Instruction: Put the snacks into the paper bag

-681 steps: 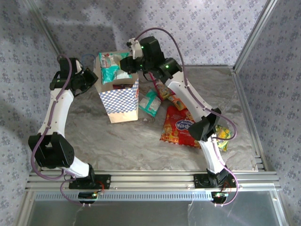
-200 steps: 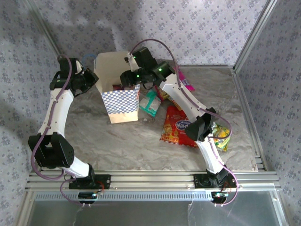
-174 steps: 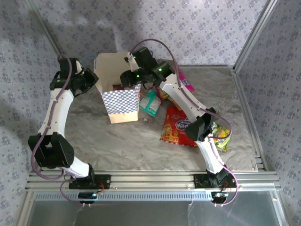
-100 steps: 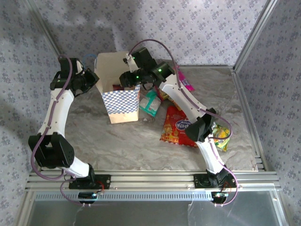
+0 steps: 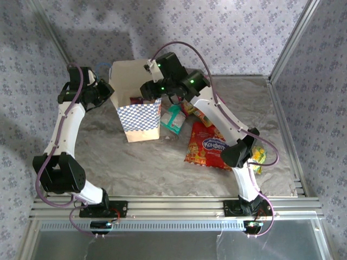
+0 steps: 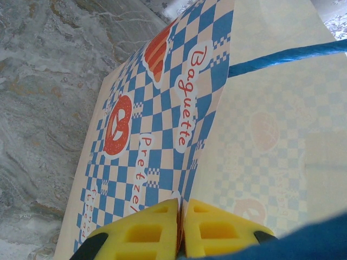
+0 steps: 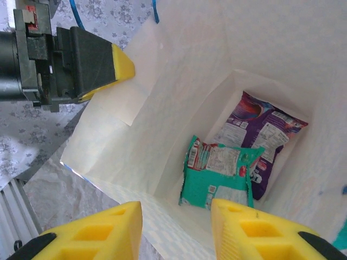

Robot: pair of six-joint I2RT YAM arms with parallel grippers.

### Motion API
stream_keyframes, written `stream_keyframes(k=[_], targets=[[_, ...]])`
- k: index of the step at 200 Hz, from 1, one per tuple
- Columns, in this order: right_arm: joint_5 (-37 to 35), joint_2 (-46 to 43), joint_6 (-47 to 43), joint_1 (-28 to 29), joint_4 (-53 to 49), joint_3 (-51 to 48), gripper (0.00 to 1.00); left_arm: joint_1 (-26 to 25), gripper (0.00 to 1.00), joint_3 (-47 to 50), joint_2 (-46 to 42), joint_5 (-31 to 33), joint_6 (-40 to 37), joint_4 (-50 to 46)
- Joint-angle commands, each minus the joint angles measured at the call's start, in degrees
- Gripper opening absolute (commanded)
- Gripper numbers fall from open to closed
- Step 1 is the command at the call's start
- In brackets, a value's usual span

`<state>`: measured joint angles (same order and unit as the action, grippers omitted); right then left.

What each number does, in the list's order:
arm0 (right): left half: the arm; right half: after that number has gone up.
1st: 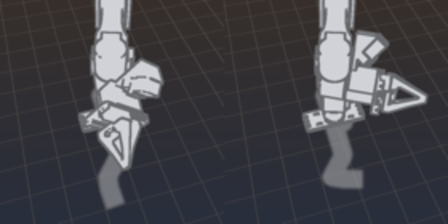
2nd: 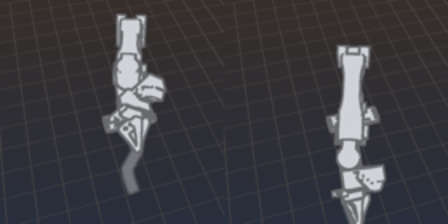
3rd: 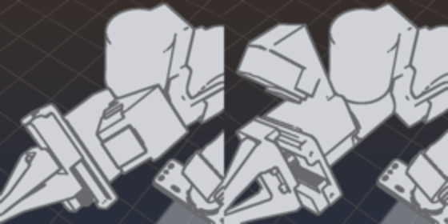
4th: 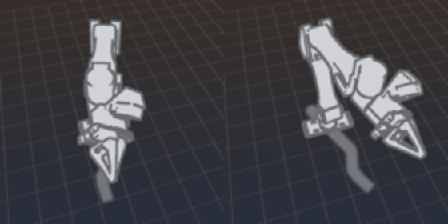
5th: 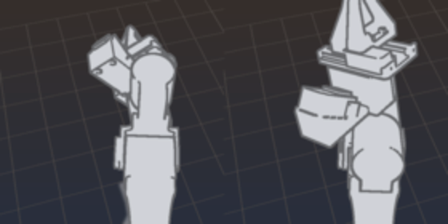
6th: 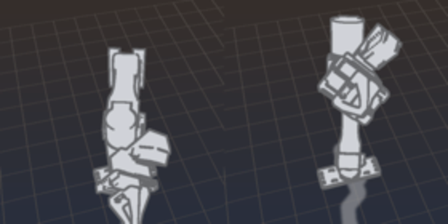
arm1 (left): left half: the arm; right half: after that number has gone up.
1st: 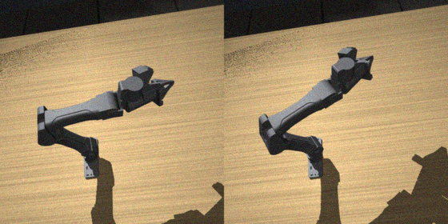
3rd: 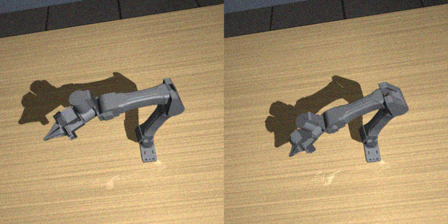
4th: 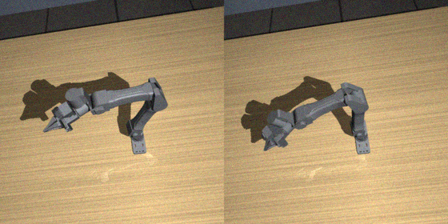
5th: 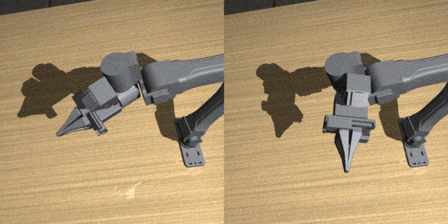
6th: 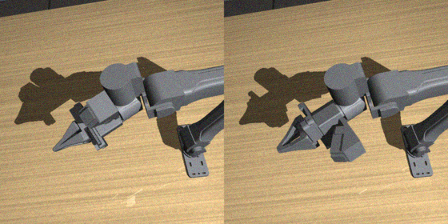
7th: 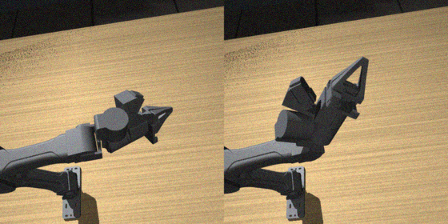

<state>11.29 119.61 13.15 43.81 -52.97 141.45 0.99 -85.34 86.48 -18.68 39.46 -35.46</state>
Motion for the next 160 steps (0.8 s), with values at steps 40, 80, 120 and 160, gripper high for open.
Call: stream_keyframes(k=[40,80,120,160], targets=[[-3.6,-7.0,-2.4,0.2,0.2,-6.6,0.46,-0.3,0.10,-1.4,-1.6,-0.4,-0.9,-1.4],[-5.1,-13.7,-2.0,-1.1,4.1,-16.7,0.54,-0.3,0.10,-1.6,-1.6,-0.1,-0.9,-1.4],[-8.4,-20.9,-0.1,-3.2,7.4,-27.7,0.55,-0.4,0.10,-1.5,-1.7,0.1,-1.0,-1.6],[-10.4,-27.9,3.3,-6.5,10.2,-37.8,0.56,-0.4,0.10,-1.7,-1.7,0.1,-1.1,-1.7]])
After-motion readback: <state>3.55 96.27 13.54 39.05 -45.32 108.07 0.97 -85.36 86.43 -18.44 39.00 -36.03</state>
